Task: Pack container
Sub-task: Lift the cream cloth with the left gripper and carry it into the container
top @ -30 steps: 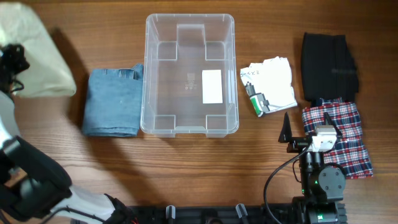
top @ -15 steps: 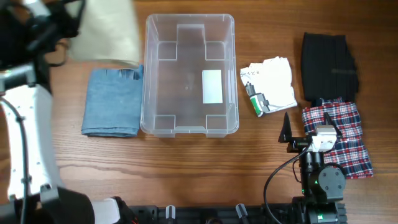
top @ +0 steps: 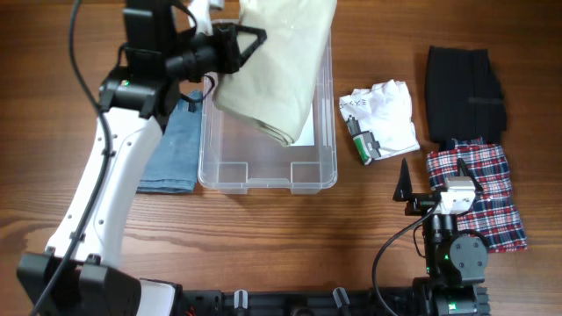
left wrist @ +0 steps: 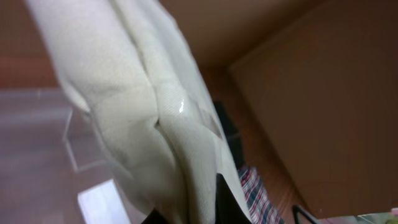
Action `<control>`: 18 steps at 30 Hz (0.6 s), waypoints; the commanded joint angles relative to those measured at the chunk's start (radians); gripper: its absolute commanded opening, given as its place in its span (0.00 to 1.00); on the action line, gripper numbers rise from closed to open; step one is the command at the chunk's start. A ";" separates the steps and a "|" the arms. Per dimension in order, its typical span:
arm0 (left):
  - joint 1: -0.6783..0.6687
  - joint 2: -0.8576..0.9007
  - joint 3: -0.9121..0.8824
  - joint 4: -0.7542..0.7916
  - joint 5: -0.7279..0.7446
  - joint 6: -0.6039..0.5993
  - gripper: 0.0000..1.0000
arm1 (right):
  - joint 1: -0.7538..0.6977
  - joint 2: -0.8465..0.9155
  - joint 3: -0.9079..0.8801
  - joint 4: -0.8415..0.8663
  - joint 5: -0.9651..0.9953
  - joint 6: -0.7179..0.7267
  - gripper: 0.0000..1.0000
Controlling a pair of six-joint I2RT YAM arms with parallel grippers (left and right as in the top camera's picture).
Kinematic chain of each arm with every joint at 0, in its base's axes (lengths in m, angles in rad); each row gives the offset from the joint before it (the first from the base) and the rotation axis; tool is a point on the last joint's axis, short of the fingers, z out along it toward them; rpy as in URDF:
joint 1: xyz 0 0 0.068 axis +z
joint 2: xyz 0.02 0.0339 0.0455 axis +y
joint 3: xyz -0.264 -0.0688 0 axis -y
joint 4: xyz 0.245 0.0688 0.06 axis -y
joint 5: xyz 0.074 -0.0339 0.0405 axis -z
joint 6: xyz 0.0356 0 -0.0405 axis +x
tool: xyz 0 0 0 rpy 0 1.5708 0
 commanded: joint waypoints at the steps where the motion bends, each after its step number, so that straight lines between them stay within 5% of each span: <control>1: -0.034 -0.005 0.035 -0.076 -0.183 -0.041 0.04 | -0.003 -0.004 -0.001 0.003 0.005 0.009 1.00; 7: -0.084 0.013 0.013 -0.110 -0.323 -0.084 0.04 | -0.003 -0.004 -0.001 0.003 0.005 0.008 1.00; 18: -0.111 0.117 -0.072 -0.018 -0.336 -0.195 0.04 | -0.003 -0.004 -0.001 0.003 0.005 0.009 1.00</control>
